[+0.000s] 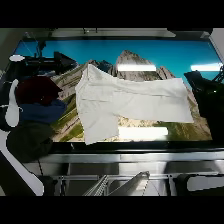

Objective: Fold the shirts.

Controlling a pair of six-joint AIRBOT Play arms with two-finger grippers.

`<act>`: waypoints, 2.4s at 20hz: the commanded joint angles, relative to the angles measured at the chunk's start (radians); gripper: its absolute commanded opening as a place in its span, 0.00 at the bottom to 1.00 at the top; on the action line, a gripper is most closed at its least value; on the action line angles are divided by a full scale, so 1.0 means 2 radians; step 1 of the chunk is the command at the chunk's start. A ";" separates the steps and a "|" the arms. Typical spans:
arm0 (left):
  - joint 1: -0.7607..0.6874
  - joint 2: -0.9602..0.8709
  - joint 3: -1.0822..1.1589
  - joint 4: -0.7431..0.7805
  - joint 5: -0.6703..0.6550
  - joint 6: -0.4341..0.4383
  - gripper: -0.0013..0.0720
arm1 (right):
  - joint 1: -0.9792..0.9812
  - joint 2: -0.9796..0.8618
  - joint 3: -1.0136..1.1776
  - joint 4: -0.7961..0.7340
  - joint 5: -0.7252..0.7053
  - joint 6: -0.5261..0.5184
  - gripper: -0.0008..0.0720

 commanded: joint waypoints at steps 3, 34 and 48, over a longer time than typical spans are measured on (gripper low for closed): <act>0.021 0.053 -0.112 0.151 -0.108 -0.051 0.49 | -0.061 0.036 0.011 -0.087 0.152 0.053 0.79; -0.041 0.113 -0.349 0.235 -0.031 -0.030 0.06 | -0.172 -0.009 -0.020 -0.402 0.323 0.197 0.64; -0.046 0.113 -0.349 0.234 -0.030 -0.030 0.06 | -0.119 -0.043 -0.021 -0.381 0.354 0.187 0.24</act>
